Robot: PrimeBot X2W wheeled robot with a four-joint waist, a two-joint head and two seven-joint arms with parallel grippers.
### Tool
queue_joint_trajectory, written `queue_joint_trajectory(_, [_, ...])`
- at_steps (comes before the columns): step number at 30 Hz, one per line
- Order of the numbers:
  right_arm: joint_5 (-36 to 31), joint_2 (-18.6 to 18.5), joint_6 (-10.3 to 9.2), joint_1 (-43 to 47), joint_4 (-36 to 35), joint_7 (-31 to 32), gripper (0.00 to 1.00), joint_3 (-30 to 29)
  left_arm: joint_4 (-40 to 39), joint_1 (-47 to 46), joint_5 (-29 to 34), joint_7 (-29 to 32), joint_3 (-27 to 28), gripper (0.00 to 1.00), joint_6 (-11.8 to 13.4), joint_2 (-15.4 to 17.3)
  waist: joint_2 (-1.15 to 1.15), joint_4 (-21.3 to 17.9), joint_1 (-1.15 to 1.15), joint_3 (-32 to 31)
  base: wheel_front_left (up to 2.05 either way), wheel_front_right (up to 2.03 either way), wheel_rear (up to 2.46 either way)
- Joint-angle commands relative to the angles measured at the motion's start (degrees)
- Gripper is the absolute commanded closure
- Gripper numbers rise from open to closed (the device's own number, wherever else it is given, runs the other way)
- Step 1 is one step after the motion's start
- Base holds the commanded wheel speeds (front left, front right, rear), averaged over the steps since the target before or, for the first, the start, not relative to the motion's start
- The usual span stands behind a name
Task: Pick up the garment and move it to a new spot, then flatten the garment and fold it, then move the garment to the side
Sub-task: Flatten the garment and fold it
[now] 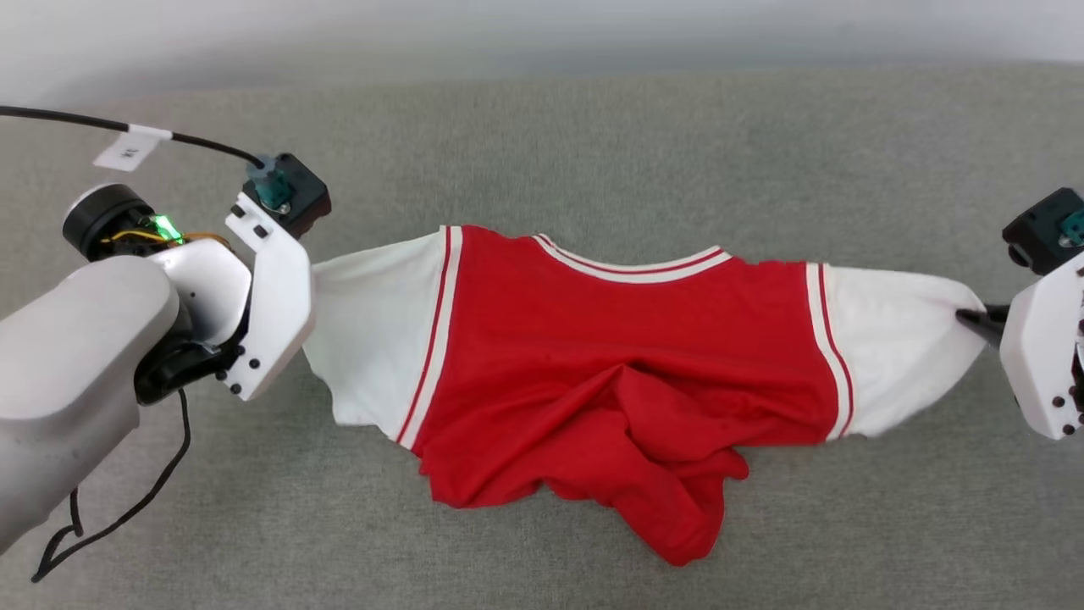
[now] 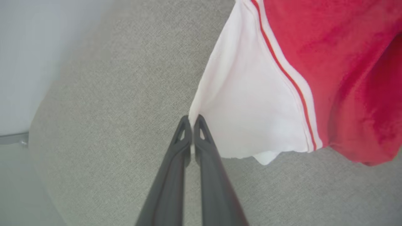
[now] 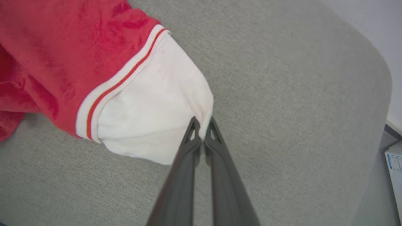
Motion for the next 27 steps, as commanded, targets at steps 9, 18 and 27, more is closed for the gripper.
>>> queue_joint_trajectory(9, [-2.4,-3.5,-0.05,-4.5,-3.5,-8.4,1.0,-1.7,-0.6,-3.0,3.5,-7.1,2.5,1.0,1.6,1.1,0.0,-0.7,0.0,-8.9,0.0,0.0,0.0])
queue_joint_trajectory(18, [-6.8,-1.3,-0.05,-12.6,-2.6,-11.3,1.0,-6.1,0.2,-9.9,8.1,-11.6,5.0,1.0,3.2,-1.0,0.0,-0.9,0.0,-11.0,0.0,0.0,0.0])
queue_joint_trajectory(27, [-11.8,3.7,-0.05,-27.0,4.9,-11.5,1.0,-9.0,7.5,-21.5,13.0,-18.7,9.3,1.0,5.4,-6.1,0.0,-0.6,0.0,-5.7,0.0,0.0,0.0])
